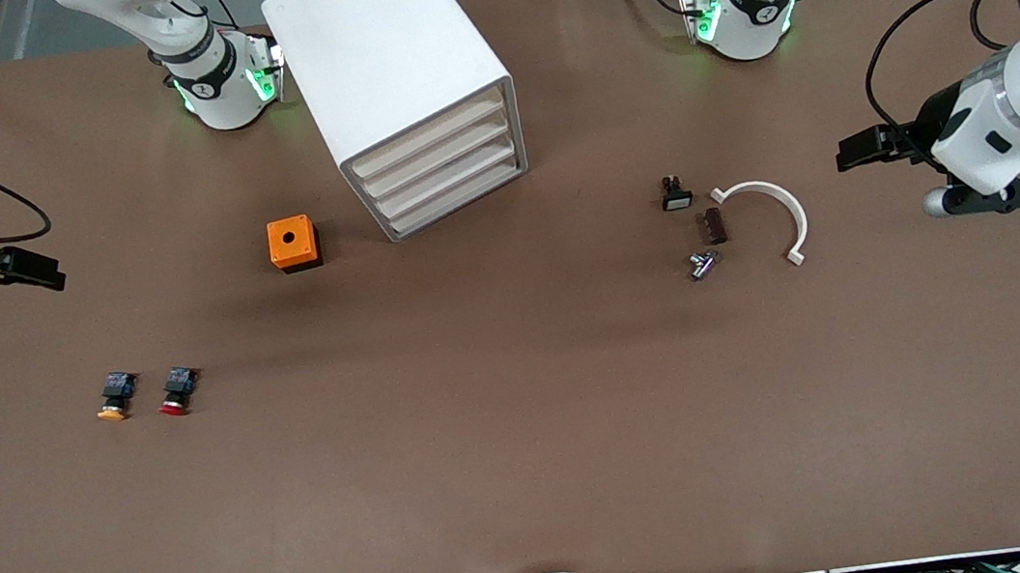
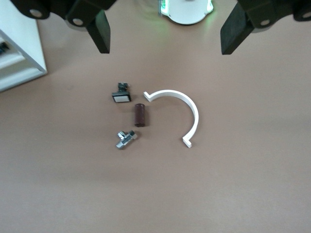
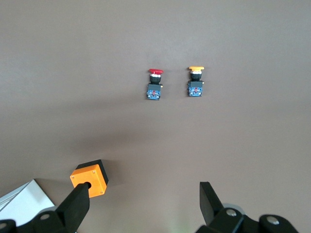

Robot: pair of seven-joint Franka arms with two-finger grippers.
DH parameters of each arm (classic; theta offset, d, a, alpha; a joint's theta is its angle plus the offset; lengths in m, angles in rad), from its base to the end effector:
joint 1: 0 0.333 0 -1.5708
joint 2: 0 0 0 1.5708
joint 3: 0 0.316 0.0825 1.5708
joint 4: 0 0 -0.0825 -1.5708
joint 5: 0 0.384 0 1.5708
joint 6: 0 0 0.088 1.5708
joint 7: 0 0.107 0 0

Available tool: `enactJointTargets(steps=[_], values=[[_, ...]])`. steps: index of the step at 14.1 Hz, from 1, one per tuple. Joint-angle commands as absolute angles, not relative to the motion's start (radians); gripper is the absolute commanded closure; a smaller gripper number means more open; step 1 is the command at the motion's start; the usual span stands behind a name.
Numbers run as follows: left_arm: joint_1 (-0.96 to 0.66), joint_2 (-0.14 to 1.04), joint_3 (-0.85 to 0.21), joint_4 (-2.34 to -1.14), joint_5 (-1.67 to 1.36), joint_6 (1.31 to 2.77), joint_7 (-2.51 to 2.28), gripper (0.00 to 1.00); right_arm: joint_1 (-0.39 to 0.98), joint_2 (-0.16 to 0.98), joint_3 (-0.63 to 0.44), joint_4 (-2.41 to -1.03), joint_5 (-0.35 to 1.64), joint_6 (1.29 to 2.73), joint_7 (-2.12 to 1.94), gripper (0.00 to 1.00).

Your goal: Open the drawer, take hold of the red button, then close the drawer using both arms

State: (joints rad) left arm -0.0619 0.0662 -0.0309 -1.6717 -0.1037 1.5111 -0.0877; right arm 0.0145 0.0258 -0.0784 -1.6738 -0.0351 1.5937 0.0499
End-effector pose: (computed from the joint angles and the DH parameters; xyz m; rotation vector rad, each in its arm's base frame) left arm 0.5539 -0.0627 0.5369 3.0357 0.0005 -0.3588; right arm 0.5569 -0.0388 0.5637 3.0962 -0.1724 -0.1646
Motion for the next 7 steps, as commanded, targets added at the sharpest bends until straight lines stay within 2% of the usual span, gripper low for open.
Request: enactJointTargets(steps=[1,3,6,7], values=[[-0.054,-0.113,-0.041,-1.915,-0.057,1.652,-0.058,0.00,0.049,0.040,-0.081,-1.553,-0.025,1.490,0.063,0.00],[-0.052,-0.172,-0.040,-1.997,-0.041,1.710,-0.042,0.00,0.061,0.035,-0.080,-1.516,-0.025,1.437,0.102,0.00],[0.000,-0.210,-0.043,-2.011,-0.025,1.710,0.044,0.00,0.060,0.034,-0.081,-1.508,-0.026,1.382,0.129,0.00],[0.002,-0.212,-0.043,-2.010,-0.025,1.707,0.046,0.00,0.060,0.037,-0.083,-1.467,-0.028,1.359,0.126,0.00]])
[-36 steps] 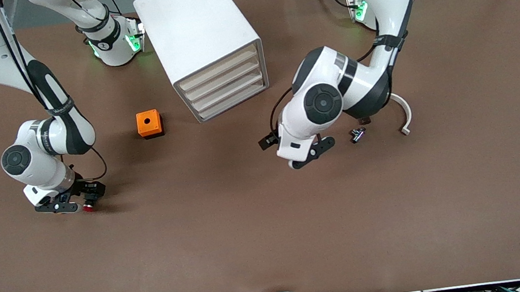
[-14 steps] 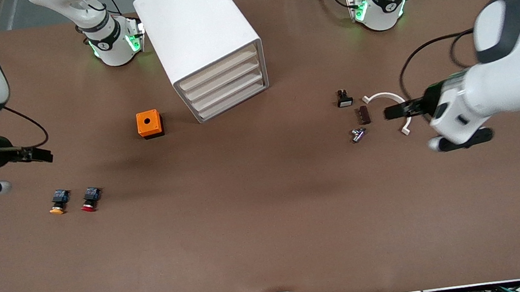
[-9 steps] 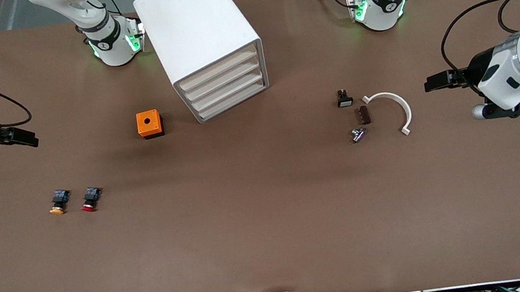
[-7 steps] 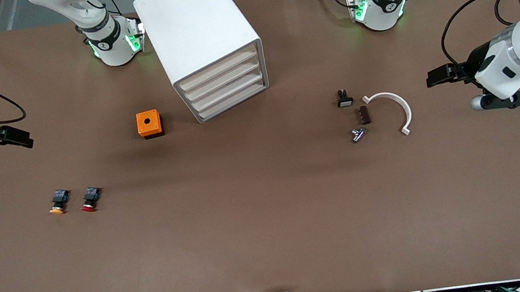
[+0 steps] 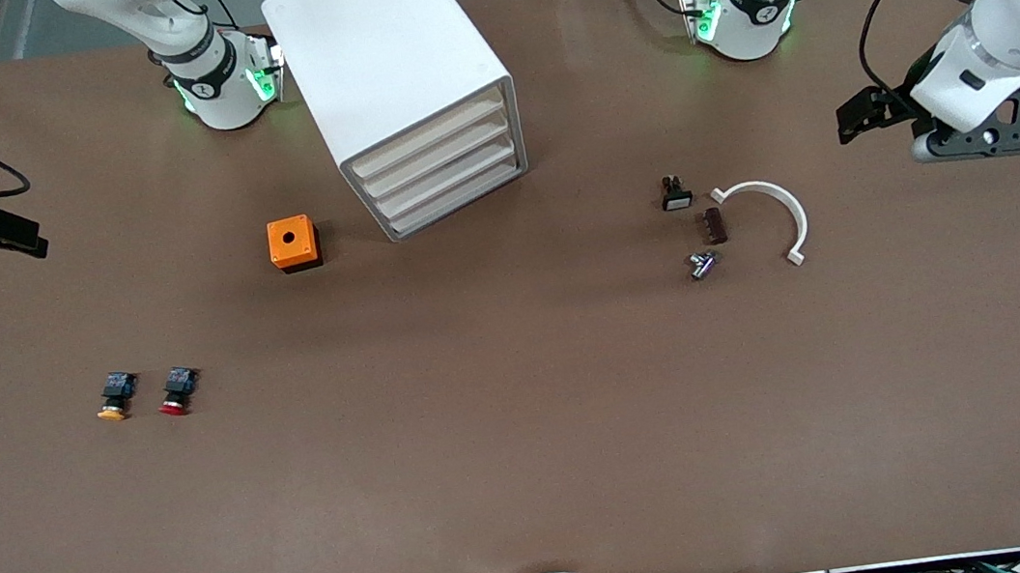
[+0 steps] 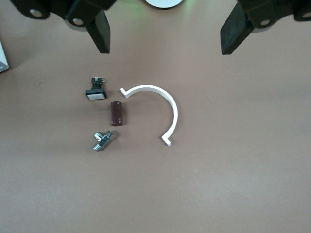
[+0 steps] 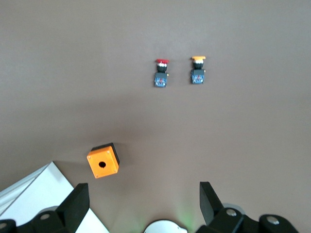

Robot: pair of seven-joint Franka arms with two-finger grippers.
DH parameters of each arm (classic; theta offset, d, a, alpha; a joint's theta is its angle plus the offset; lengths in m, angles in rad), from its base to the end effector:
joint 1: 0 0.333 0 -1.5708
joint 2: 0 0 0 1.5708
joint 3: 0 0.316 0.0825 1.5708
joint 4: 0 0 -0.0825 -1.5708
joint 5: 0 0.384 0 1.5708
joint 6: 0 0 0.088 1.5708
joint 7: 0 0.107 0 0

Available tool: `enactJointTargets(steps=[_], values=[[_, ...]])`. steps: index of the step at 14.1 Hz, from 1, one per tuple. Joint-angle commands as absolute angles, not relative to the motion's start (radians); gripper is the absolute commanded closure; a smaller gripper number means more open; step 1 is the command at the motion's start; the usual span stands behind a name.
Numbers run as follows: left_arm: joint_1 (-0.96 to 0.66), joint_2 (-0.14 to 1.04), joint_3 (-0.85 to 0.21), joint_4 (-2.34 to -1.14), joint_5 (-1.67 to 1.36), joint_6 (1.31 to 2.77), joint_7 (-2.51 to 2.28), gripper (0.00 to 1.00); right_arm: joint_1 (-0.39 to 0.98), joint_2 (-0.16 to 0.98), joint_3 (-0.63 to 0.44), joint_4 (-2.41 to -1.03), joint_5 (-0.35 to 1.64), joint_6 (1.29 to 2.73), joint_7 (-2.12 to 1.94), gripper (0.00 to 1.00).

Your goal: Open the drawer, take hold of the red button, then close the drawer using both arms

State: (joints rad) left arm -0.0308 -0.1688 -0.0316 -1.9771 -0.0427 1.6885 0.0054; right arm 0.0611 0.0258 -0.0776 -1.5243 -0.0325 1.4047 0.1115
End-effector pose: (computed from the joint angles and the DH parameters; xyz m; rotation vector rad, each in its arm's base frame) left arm 0.4942 -0.0358 0.5315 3.1012 -0.0922 -0.1877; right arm 0.5443 -0.0123 0.6187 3.0858 -0.2027 -0.2223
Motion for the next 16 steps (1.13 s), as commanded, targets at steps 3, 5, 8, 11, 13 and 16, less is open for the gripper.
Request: enactJointTargets(steps=[3,5,8,11,13,16], values=[[0.003,-0.212,-0.040,-1.990,-0.025,1.709,0.041,0.00,0.051,0.051,-0.087,-1.356,-0.035,1.289,0.127,0.00],[0.006,-0.174,-0.040,-1.910,-0.025,1.709,0.032,0.00,0.051,0.051,-0.087,-1.356,-0.034,1.293,0.130,0.00],[0.008,-0.074,-0.040,-1.751,-0.026,1.706,0.028,0.00,0.057,0.049,-0.083,-1.362,-0.023,1.285,0.136,0.00],[0.006,0.007,-0.040,-1.614,-0.026,1.704,-0.032,0.00,0.060,0.049,-0.086,-1.371,0.008,1.272,0.120,0.00],[0.005,0.020,-0.040,-1.577,-0.026,1.704,-0.046,0.00,0.055,0.017,-0.087,-1.399,0.003,1.270,0.120,0.00],[0.006,0.020,-0.041,-1.577,-0.026,1.695,-0.048,0.00,0.052,-0.067,-0.089,-1.491,0.003,1.317,0.118,0.00]])
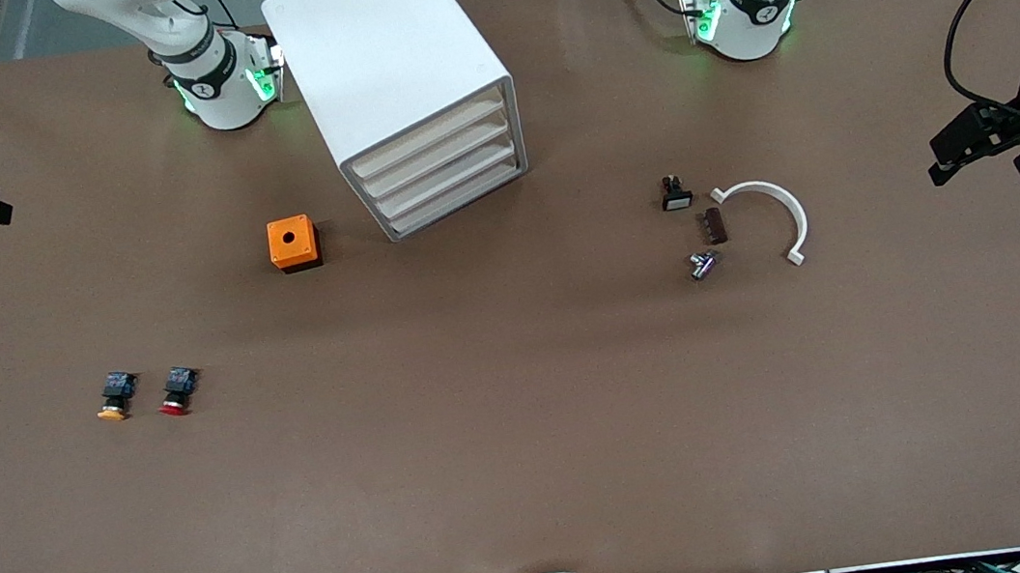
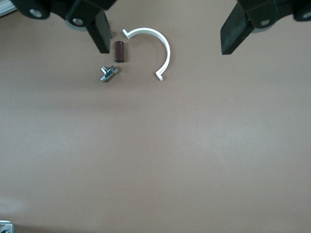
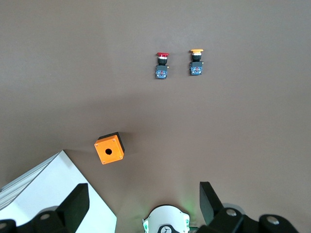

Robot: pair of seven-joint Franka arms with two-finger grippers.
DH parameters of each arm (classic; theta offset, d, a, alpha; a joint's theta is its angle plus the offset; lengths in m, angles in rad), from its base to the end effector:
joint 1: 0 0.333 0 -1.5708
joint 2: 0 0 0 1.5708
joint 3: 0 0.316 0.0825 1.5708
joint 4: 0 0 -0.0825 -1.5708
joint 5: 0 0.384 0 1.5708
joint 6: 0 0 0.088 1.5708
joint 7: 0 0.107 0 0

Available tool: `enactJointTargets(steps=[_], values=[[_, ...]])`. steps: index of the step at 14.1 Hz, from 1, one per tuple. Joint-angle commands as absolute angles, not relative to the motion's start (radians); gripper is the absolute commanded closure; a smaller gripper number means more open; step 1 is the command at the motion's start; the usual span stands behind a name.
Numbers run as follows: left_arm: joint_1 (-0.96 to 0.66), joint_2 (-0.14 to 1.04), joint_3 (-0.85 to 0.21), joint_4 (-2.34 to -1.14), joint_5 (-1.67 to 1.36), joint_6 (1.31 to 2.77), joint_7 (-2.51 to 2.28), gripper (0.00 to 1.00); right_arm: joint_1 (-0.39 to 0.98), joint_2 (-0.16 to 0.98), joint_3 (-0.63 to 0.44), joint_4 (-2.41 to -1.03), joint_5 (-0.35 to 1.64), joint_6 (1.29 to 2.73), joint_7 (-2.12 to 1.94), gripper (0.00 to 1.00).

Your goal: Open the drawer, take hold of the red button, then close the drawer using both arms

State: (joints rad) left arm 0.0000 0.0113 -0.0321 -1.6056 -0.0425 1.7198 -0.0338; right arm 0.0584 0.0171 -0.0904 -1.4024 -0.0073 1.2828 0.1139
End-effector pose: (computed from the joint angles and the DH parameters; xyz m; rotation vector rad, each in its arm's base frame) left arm 0.5716 -0.0222 0.6155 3.0916 0.0091 0.1569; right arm 0.5274 -0.0173 0.6690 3.1116 -0.2300 -0.2127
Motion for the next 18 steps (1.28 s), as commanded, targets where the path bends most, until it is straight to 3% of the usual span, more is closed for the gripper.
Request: enactJointTargets(steps=[1,7,18], values=[[0.003,0.020,-0.043,-1.577,-0.025,1.686,-0.057,0.00,0.055,-0.086,-0.089,-1.509,0.003,1.319,0.117,0.00],[0.005,0.014,-0.046,-1.562,-0.032,1.649,-0.069,0.00,0.002,-0.169,-0.092,-1.546,0.002,1.318,-0.005,0.00],[0.002,0.023,-0.044,-1.562,-0.032,1.649,-0.072,0.00,0.017,-0.170,-0.077,-1.543,0.015,1.308,0.005,0.00]])
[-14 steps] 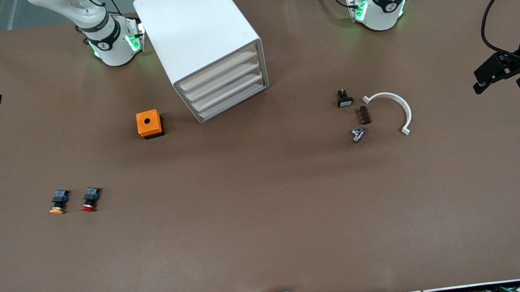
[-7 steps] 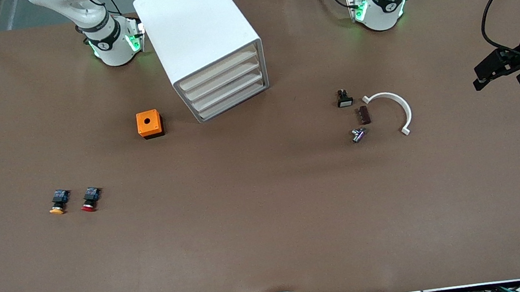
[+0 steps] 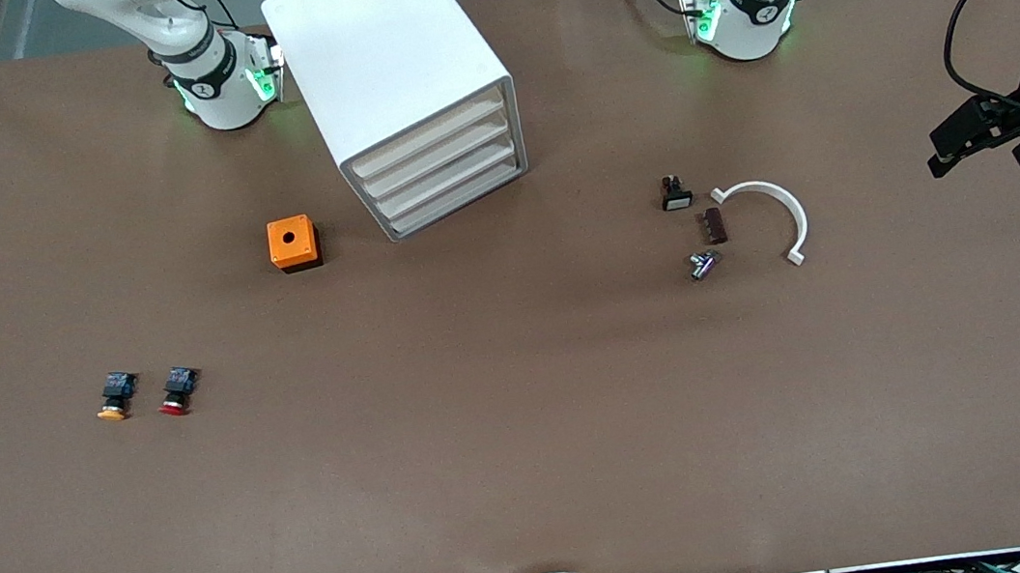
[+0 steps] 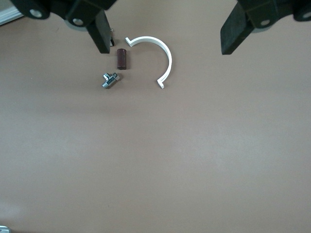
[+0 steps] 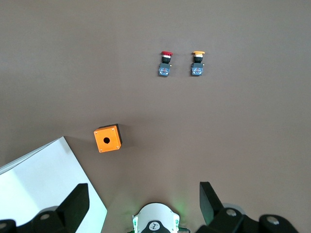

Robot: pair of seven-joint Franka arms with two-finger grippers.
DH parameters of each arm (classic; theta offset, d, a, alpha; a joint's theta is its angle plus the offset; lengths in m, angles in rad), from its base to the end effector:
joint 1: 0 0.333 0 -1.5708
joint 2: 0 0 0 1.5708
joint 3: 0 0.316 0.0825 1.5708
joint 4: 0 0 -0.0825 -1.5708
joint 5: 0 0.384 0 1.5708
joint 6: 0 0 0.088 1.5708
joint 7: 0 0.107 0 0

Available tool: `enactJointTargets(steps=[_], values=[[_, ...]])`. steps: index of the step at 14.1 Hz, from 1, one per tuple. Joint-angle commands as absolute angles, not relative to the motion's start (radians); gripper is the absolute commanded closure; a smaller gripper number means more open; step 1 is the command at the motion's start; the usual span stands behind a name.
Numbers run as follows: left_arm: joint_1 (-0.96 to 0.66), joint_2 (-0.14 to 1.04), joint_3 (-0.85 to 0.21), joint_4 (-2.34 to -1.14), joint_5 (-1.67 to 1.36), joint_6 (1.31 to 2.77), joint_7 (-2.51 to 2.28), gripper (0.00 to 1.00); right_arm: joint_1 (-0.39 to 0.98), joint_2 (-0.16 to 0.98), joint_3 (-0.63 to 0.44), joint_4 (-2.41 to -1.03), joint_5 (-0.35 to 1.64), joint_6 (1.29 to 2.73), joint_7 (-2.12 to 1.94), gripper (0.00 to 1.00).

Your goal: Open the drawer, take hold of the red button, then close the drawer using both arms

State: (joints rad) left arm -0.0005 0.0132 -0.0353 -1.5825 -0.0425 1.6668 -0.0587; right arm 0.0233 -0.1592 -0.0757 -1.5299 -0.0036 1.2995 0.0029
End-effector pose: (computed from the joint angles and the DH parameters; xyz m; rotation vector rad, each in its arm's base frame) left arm 0.5675 -0.0244 0.6204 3.0933 0.0394 0.1068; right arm 0.4708 -0.0291 0.7020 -3.1282 0.0857 0.1118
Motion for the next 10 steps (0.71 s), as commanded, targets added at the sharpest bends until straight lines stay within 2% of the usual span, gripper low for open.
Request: enactJointTargets(steps=[1,10], values=[[0.000,0.031,-0.044,-1.562,-0.031,1.649,-0.072,0.00,0.017,-0.167,-0.075,-1.539,0.015,1.310,0.009,0.00],[-0.008,0.040,-0.046,-1.562,0.000,1.595,-0.060,0.00,0.012,-0.166,-0.074,-1.545,0.011,1.377,-0.003,0.00]])
